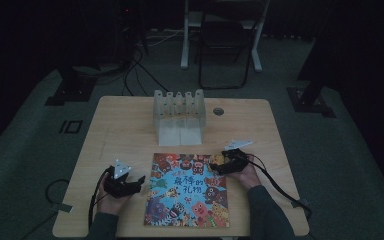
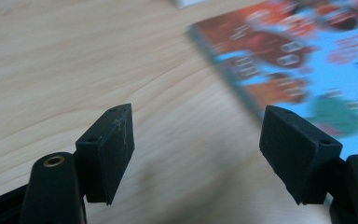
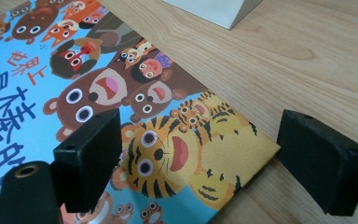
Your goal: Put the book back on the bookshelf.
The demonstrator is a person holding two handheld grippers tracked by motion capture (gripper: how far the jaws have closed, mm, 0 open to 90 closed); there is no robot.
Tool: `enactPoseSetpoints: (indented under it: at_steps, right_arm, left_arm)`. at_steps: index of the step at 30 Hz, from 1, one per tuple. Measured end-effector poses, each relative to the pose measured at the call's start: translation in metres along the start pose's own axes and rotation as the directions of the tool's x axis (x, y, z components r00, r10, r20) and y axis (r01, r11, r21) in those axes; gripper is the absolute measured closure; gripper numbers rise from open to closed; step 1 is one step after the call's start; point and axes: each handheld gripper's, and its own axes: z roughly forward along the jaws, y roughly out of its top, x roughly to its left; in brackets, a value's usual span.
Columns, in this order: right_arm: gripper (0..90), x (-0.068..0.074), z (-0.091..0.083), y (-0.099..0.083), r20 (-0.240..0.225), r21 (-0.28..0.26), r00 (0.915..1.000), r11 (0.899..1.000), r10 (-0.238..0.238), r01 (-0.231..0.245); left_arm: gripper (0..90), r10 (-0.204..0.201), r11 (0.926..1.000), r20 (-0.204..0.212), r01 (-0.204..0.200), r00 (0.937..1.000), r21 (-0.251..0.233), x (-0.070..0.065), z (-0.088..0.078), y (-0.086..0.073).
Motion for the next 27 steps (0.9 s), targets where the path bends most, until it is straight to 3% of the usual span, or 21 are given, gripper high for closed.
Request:
enactPoseSetpoints:
  at_steps: [2,3,4,10,12,15,16,17,19,20,22,27]
  right_arm:
    - [14.3,-0.001,0.0,0.0,-0.004,0.0,1.0,1.0,0.006,-0.006]
    - [15.5,-0.002,-0.001,0.001,-0.013,-0.004,0.9997,1.0,0.021,-0.021]
    - [15.6,-0.003,-0.002,0.002,-0.018,-0.003,0.9994,1.0,0.029,-0.029]
    - [15.6,-0.003,-0.005,0.004,-0.028,-0.012,0.9989,0.999,0.039,-0.039]
    - [15.6,-0.003,-0.006,0.005,-0.029,-0.014,0.9989,0.999,0.036,-0.037]
    - [15.6,-0.003,-0.009,0.007,-0.034,-0.021,0.9988,0.999,0.036,-0.036]
    - [15.6,-0.003,-0.01,0.008,-0.037,-0.024,0.9986,0.999,0.039,-0.04]
    - [15.6,-0.003,-0.01,0.008,-0.04,-0.029,0.9984,0.999,0.041,-0.043]
    - [15.6,-0.003,-0.011,0.009,-0.043,-0.031,0.9981,0.998,0.044,-0.046]
    - [15.6,-0.004,-0.012,0.009,-0.046,-0.034,0.9979,0.998,0.045,-0.047]
    - [15.6,-0.004,-0.014,0.011,-0.052,-0.041,0.9974,0.998,0.05,-0.052]
    - [15.6,-0.003,-0.016,0.013,-0.051,-0.05,0.9975,0.997,0.049,-0.051]
  left_arm:
    - [25.9,0.0,1.0,0.0,0.0,1.0,0.0,0.0,0.0,0.0]
    - [24.5,0.017,0.9995,0.05,-0.016,0.9986,-0.029,-0.016,-0.007,0.001]
    - [23.6,0.027,0.9991,0.062,-0.025,0.9977,-0.036,-0.022,-0.008,0.001]
    - [15.9,0.097,0.9938,0.109,-0.091,0.9892,-0.064,-0.047,-0.015,0.002]
    - [15.5,0.118,0.9896,0.114,-0.107,0.9864,-0.096,-0.053,-0.018,0.002]
    - [15.4,0.162,0.9802,0.127,-0.145,0.9786,-0.135,-0.062,-0.024,0.001]
    - [14.9,0.162,0.9802,0.127,-0.145,0.9786,-0.135,-0.062,-0.024,0.001]
    - [14.7,0.188,0.9743,0.134,-0.168,0.9729,-0.15,-0.068,-0.027,0.0]
    - [14.5,0.205,0.9702,0.132,-0.184,0.9697,-0.158,-0.072,-0.029,-0.002]
    - [14.5,0.228,0.9647,0.125,-0.207,0.9656,-0.163,-0.078,-0.03,-0.004]
    - [14.3,0.234,0.9626,0.134,-0.21,0.963,-0.171,-0.083,-0.03,-0.006]
    - [12.4,0.273,0.9549,0.158,-0.247,0.949,-0.165,-0.093,-0.027,-0.009]
